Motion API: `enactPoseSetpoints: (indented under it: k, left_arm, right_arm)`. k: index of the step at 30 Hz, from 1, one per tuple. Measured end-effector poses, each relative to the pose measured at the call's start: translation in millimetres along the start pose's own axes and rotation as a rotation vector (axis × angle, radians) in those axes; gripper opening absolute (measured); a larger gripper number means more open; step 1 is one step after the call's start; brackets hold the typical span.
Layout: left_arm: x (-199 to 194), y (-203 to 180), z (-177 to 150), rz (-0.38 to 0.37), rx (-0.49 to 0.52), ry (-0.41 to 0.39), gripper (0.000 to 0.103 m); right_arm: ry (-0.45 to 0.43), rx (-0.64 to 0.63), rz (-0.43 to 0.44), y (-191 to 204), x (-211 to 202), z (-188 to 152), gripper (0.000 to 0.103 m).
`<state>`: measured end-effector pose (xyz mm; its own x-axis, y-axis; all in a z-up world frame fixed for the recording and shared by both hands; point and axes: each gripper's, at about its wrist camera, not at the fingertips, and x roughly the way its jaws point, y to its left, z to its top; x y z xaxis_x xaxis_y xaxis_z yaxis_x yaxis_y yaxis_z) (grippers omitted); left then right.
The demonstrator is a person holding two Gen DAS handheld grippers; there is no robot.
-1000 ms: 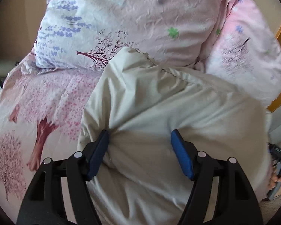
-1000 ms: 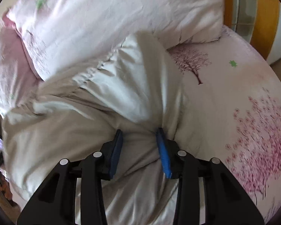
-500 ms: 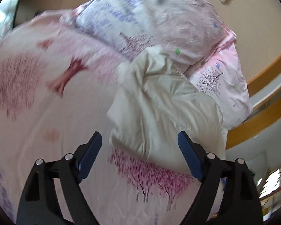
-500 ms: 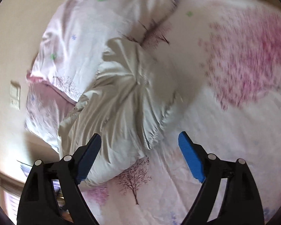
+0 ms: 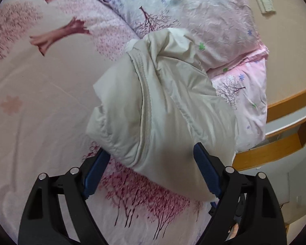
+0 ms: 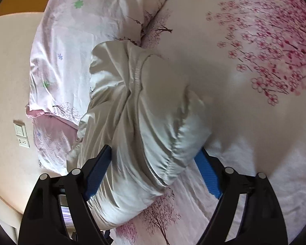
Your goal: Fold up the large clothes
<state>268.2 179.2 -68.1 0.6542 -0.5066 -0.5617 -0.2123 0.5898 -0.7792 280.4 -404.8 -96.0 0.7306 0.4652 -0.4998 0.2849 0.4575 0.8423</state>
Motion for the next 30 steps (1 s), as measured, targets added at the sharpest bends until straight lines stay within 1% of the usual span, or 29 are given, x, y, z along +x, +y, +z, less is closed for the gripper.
enactPoseSetpoints:
  k: [3,4,7,9,10,11,12,14,17,22,26,30]
  left_arm:
    - [7,5,7,0.008,-0.043,-0.021,0.081]
    - [9,8,10,0.014,-0.062,-0.028,0.079]
    - [11,18,17,0.0,-0.107,-0.051,0.07]
    - [12,23,20,-0.015,-0.132,-0.059,0.06]
    - [11,24,21,-0.025,-0.137,-0.063,0.051]
    - [11,24,21,-0.035,-0.136,-0.068,0.04]
    - [9,21,22,-0.051,-0.125,-0.073,0.037]
    - [4,13,24,-0.057,-0.094,-0.075,0.027]
    - [-8,2,27,-0.082,-0.045,-0.087,0.023]
    - [-43,-3,21,-0.107,0.002,-0.117,0.023]
    - [-79,11,3,-0.108,0.011,-0.143,0.023]
    - [-116,37,-21,-0.089,0.003,-0.192,0.023]
  right_arm:
    - [-0.005,-0.006,-0.004,2,4,1,0.074]
    - [-0.005,-0.005,-0.003,1,5,2,0.074]
    - [-0.015,-0.011,0.004,-1,6,2,0.069]
    - [-0.023,-0.025,0.009,0,8,1,0.051]
    - [-0.027,-0.035,0.015,1,8,0,0.046]
    - [-0.035,-0.053,0.023,3,7,-1,0.037]
    - [-0.045,-0.079,0.027,7,5,-2,0.031]
    - [-0.065,-0.116,0.03,15,1,-5,0.026]
    - [-0.091,-0.162,0.062,28,-10,-9,0.023]
    - [-0.093,-0.239,0.108,45,-32,-25,0.021]
    - [-0.052,-0.3,0.129,46,-51,-51,0.021]
    - [0.0,-0.373,0.109,40,-61,-86,0.021]
